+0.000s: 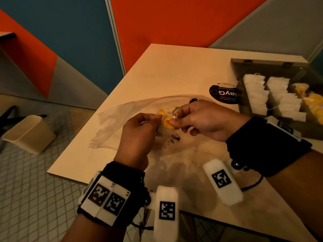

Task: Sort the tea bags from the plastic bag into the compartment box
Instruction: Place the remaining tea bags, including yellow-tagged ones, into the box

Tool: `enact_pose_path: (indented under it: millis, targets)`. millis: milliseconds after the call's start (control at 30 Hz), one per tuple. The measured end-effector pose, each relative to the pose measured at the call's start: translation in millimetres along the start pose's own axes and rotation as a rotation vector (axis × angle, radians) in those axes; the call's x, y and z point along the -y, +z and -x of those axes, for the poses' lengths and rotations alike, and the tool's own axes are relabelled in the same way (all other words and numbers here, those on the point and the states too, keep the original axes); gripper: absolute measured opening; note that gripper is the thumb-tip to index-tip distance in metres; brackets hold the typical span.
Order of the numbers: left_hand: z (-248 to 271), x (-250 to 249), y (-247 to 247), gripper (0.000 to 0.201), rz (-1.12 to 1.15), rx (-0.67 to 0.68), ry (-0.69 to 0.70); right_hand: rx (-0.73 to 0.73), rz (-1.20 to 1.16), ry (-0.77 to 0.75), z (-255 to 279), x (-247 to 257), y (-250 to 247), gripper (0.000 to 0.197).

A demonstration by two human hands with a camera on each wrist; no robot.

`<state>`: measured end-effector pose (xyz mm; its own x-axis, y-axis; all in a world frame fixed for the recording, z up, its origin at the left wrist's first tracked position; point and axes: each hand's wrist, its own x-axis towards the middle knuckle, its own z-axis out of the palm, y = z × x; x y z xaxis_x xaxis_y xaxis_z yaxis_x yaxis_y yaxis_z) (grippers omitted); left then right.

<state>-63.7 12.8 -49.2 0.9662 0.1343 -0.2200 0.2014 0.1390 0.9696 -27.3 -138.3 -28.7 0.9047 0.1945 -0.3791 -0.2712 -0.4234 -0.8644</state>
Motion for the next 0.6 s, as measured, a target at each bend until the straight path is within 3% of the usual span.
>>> enact_pose_path:
  millis: [200, 333, 400, 500, 600]
  targets:
    - [1, 6, -3, 0.018, -0.002, 0.042, 0.023, -0.073, 0.006, -0.040, -4, 0, 5, 0.021]
    - [0, 14, -3, 0.014, -0.015, 0.066, 0.002, -0.103, -0.003, -0.038, -4, 6, 2, 0.011]
    - [1, 22, -5, 0.019, -0.097, 0.083, 0.045, -0.128, 0.094, -0.091, -5, 15, 5, 0.015]
    - [9, 31, -3, 0.027, -0.309, 0.184, 0.122, -0.040, 0.329, -0.176, -11, 30, 18, 0.019]
    - [14, 35, -2, 0.018, -0.429, 0.245, 0.172, 0.045, 0.643, -0.162, -27, 45, 31, 0.029]
